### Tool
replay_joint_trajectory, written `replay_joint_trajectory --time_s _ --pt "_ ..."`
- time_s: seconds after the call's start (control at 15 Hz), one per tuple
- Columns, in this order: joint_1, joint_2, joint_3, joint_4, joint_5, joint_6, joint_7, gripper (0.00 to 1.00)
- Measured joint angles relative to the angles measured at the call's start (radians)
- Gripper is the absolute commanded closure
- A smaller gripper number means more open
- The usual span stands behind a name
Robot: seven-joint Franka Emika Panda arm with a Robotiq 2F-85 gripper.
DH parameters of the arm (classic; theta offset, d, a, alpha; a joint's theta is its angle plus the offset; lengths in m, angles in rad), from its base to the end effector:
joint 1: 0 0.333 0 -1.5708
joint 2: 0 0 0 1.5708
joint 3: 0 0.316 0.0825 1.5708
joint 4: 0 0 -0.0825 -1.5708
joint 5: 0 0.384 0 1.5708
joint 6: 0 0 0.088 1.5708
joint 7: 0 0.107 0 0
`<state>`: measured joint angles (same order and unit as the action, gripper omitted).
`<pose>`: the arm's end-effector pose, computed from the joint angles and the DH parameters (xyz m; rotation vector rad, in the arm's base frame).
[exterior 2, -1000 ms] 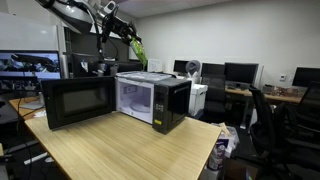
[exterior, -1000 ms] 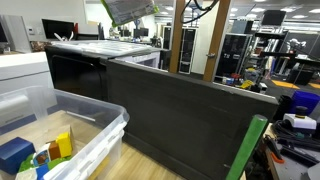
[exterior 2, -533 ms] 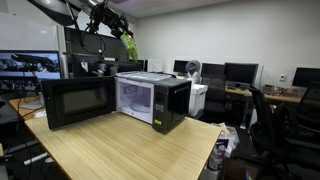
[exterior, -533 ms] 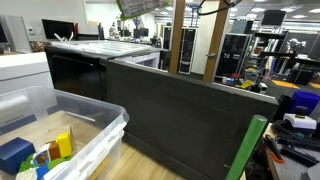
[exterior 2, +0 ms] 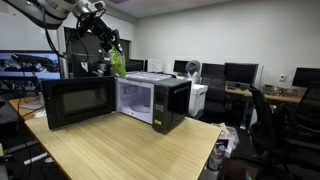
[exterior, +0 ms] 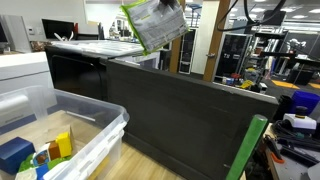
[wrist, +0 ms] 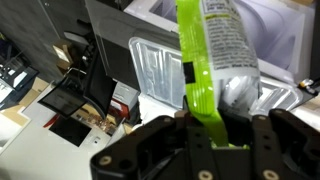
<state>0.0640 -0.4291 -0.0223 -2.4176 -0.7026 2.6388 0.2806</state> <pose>0.4593 0.0347 0.5370 2.5529 0.3485 0.9441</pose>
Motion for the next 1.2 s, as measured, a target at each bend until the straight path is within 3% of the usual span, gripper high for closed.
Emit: replay_joint_trajectory --time_s 0.2,0.47,1.2 --pt "-0.011 -0.007 0.03 -0.03 0.068 -0.046 -0.043 0.98" --pt "-0.036 -0.007 0.066 -0.095 0.078 -0.075 -0.05 0.97" --pt "-0.038 -0.005 0.079 -0.187 0.083 -0.17 -0.092 0.98"
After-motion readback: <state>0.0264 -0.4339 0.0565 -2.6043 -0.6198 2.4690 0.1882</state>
